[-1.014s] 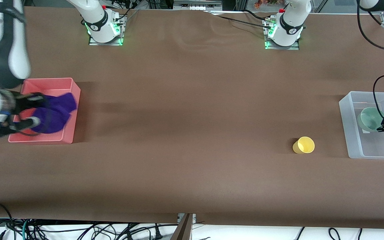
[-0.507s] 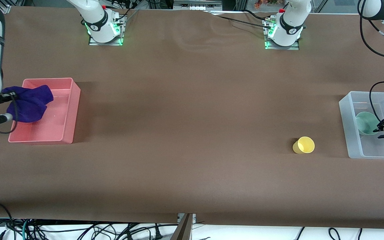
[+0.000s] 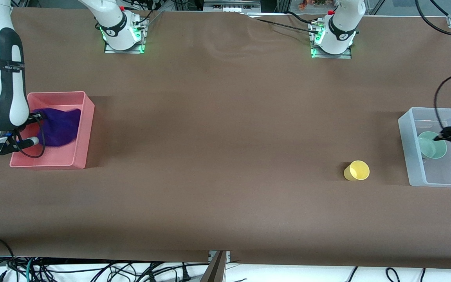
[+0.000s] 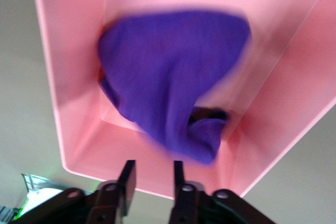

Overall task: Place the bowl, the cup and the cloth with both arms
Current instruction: 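Release the cloth in the pink bin while the left gripper lowers the bowl, then grasp the yellow cup with the left gripper while the right gripper withdraws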

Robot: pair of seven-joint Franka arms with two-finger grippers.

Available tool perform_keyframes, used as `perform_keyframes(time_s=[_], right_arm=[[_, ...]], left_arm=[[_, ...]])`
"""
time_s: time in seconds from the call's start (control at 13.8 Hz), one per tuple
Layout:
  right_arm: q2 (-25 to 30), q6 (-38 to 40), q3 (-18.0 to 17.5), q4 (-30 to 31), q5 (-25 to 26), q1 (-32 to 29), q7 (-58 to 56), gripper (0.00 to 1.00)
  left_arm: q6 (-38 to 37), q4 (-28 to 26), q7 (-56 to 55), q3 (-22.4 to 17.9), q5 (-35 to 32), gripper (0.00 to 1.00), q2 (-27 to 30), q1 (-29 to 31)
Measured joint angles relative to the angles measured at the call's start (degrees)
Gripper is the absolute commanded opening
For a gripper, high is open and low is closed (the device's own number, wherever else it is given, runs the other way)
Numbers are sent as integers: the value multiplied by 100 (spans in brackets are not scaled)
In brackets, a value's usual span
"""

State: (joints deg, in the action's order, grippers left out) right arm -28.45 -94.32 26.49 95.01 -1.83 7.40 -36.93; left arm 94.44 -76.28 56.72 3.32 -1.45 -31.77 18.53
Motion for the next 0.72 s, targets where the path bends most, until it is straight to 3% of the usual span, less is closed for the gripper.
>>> perform_keyframes(time_s=[0.29, 0.43, 0.72], right_arm=[[607, 646, -155, -775, -321, 29, 285, 100], [980, 1189, -687, -1228, -310, 40, 1041, 100], [1667, 1322, -1799, -1398, 152, 126, 2160, 100]], left_arm=[[111, -175, -2664, 30, 209, 100, -227, -1133], [711, -336, -3372, 27, 209, 99, -539, -1475], [1908, -701, -3475, -44, 195, 99, -1063, -1446]])
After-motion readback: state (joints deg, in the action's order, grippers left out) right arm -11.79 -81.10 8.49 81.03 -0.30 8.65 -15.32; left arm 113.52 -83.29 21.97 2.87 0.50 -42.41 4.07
